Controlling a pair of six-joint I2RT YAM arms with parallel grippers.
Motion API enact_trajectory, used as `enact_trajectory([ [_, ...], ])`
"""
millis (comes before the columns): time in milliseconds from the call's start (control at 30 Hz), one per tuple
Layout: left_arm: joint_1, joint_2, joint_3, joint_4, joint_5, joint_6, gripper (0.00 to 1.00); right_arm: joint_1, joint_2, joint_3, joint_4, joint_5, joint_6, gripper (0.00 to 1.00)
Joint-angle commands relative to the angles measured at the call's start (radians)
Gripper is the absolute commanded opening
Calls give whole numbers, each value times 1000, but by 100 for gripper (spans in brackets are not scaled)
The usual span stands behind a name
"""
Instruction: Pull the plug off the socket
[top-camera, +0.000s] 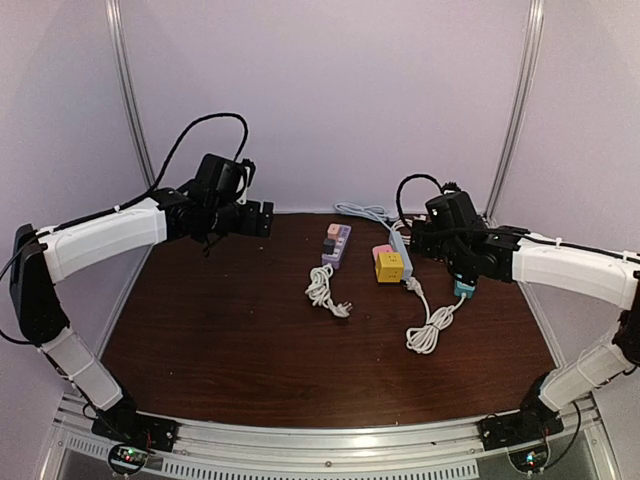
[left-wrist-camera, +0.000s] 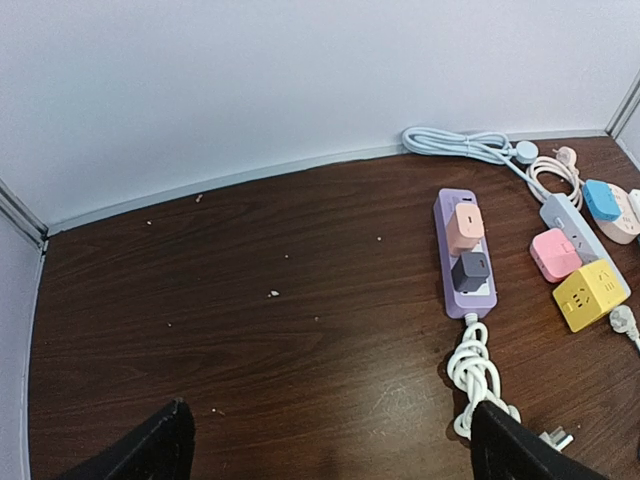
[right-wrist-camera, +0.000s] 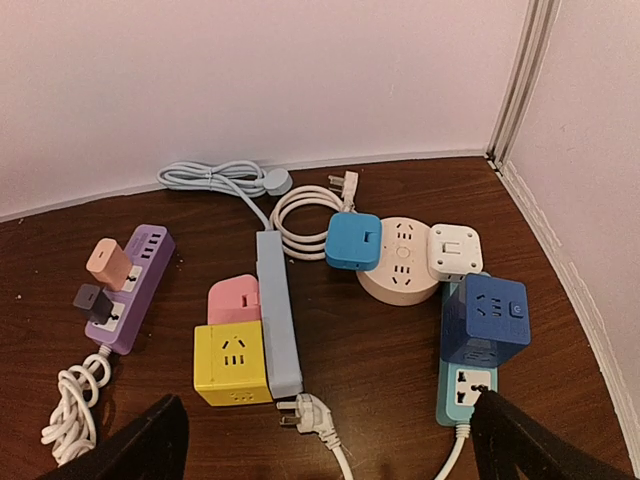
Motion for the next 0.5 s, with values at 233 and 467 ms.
enact_trajectory([
  [233,27,61,87,-68,189,-10,98,-56,72,72,27,-172,-82,100],
  [467,26,84,31,-55,331,-102,98,-148,162,128,-47,-318,-80,100],
])
